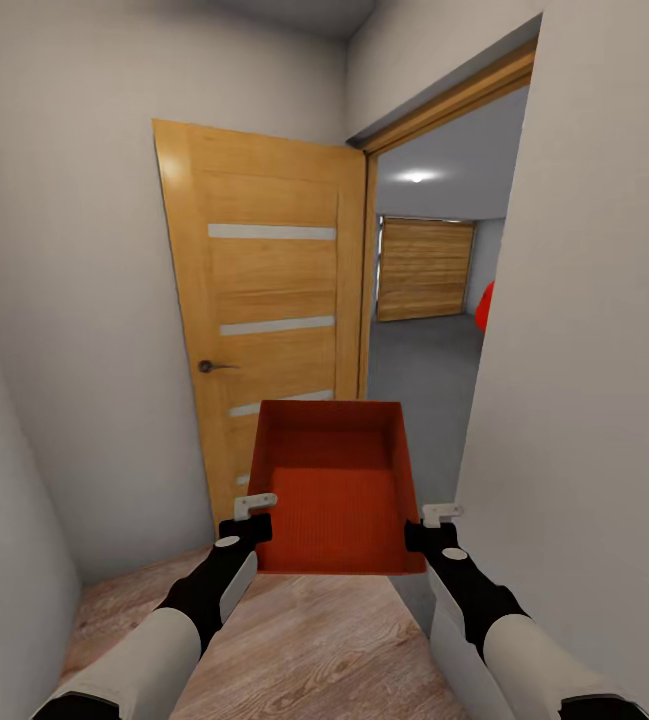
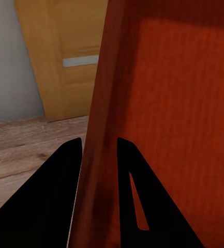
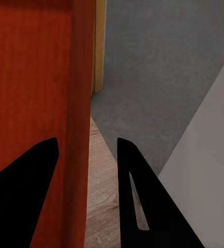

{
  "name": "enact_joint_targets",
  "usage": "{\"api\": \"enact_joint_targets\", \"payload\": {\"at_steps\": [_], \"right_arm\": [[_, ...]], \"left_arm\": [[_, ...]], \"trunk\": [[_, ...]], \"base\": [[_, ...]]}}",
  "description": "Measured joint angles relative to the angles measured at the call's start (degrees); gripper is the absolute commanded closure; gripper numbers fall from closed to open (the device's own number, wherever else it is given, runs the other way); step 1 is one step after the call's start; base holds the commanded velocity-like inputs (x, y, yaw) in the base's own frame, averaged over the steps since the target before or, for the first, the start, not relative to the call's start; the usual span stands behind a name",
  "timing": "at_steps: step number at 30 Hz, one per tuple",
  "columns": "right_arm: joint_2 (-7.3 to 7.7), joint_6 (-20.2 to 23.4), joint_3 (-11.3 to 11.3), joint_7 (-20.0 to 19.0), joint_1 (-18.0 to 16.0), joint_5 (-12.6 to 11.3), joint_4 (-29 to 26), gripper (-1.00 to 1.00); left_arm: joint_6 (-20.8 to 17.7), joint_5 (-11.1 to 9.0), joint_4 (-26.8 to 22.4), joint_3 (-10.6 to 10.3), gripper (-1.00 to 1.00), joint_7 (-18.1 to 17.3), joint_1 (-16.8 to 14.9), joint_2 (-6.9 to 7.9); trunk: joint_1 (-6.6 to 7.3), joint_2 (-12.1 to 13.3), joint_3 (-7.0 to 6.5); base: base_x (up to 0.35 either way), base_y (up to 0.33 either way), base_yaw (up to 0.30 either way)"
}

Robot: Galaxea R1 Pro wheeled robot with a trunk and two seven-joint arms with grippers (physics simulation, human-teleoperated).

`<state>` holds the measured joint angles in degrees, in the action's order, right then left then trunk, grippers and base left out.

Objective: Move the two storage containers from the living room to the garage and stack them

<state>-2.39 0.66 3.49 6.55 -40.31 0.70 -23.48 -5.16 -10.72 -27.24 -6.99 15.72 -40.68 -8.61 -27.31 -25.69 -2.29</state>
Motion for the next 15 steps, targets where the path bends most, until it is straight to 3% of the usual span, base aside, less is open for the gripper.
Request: {"api": "enact_joint_targets", "payload": {"at_steps": [12,15], "right_arm": [[0.00,0.0,0.0,0.0,0.0,0.0,0.0,1.00],[0.01,0.0,0.0,0.0,0.0,0.0,0.0,1.00]], "left_arm": [[0.0,0.1,0.0,0.0,1.00,0.0,0.0,-0.01],[0.0,0.0,0.0,0.0,1.00,0.0,0.0,-0.03]], "trunk": [[0.00,0.0,0.00],[0.01,0.0,0.00]], "base": [[0.003,0.000,0.000],[0.149,0.025,0.000]]}}
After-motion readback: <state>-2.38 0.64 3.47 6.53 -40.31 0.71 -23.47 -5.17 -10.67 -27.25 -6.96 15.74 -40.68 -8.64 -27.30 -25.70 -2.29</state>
